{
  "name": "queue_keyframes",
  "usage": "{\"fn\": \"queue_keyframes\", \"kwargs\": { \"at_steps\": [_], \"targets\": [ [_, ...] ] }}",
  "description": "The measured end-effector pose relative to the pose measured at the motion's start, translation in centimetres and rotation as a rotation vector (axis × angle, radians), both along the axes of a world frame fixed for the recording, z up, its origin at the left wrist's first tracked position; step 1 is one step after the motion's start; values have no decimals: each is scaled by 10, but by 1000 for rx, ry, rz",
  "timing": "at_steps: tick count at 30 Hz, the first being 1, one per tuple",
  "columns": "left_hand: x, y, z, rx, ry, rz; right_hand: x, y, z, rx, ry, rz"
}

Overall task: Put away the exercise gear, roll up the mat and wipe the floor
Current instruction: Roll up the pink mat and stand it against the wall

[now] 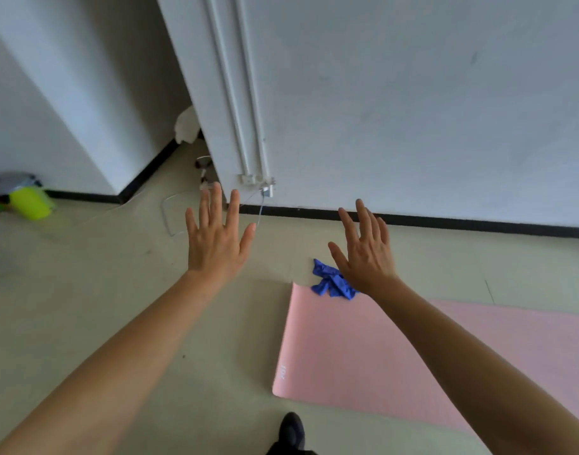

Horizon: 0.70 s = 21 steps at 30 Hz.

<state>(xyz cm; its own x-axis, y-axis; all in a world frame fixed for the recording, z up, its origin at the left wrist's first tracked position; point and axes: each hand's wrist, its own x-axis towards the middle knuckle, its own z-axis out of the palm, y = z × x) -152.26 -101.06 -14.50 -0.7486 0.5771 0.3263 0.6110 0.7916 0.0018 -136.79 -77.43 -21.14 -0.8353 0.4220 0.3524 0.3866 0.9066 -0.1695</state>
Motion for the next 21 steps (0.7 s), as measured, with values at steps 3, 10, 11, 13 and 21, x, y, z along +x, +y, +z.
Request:
{"fn": "queue_keyframes", "kwargs": {
  "at_steps": [3, 10, 11, 13, 21],
  "targets": [
    [-40, 35, -27, -85, -45, -92, -35, 19, -28, -100, -29, -113],
    [-134, 80, -46, -233, -40, -295, -88, 25, -58, -264, -131, -276],
    [-145, 87, -50, -240, -48, -322, -87, 25, -62, -273, -146, -296],
    [-167, 107, -64, -275, -40, -400, -86, 29, -73, -257, -157, -342],
    [-212, 193, -167, -449, -181, -706, -80, 18, -138, -350, -183, -750]
  ]
}}
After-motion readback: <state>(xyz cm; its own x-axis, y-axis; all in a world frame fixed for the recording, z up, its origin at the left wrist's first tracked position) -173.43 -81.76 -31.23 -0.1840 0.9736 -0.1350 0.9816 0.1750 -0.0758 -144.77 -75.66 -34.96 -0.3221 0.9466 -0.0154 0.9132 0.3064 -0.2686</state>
